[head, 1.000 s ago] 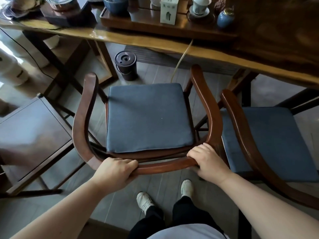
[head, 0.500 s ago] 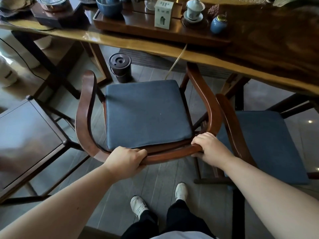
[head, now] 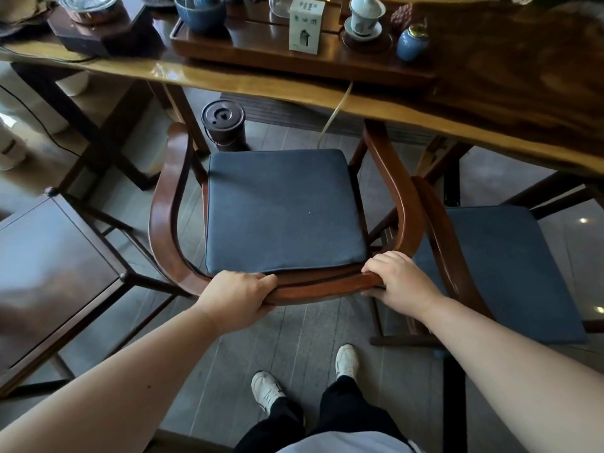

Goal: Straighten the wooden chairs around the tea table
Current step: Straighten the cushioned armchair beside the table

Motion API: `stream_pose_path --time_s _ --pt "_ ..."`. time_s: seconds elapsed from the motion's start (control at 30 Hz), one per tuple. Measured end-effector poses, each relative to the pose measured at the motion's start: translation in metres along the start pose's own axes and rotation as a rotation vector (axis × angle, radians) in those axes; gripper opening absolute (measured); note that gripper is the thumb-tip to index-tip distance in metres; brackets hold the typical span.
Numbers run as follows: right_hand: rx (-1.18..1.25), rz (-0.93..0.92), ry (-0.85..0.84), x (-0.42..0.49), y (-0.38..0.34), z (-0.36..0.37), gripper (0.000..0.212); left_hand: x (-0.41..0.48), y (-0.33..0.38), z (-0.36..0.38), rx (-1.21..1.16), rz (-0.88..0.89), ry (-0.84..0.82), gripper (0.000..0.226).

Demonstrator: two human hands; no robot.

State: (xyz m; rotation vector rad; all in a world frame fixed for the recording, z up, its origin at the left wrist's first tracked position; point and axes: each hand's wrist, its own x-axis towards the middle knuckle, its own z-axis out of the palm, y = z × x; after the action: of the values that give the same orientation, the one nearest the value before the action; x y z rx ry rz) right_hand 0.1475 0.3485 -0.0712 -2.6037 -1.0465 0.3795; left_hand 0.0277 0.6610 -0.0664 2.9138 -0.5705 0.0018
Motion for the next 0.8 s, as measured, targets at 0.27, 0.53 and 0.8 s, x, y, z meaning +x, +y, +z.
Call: stream_pose_path --time_s 0.27,0.53,0.8 --pt "0.038 0.053 -0.029 -0.003 -0.007 -0.001 0.034 -0.003 0.005 -0.005 -0.018 -0.036 -0.021 0.044" --pt "-0.053 0.126 -0.110 -0.015 -0.028 -0.011 0.034 -0.014 0.007 -0.005 -0.033 -0.041 -0.063 0.041" --pt "-0.236 -0.031 -0.252 -0.007 -0.070 -0.031 0.092 -0.032 0.020 -0.034 -0.053 -0.139 -0.059 0.068"
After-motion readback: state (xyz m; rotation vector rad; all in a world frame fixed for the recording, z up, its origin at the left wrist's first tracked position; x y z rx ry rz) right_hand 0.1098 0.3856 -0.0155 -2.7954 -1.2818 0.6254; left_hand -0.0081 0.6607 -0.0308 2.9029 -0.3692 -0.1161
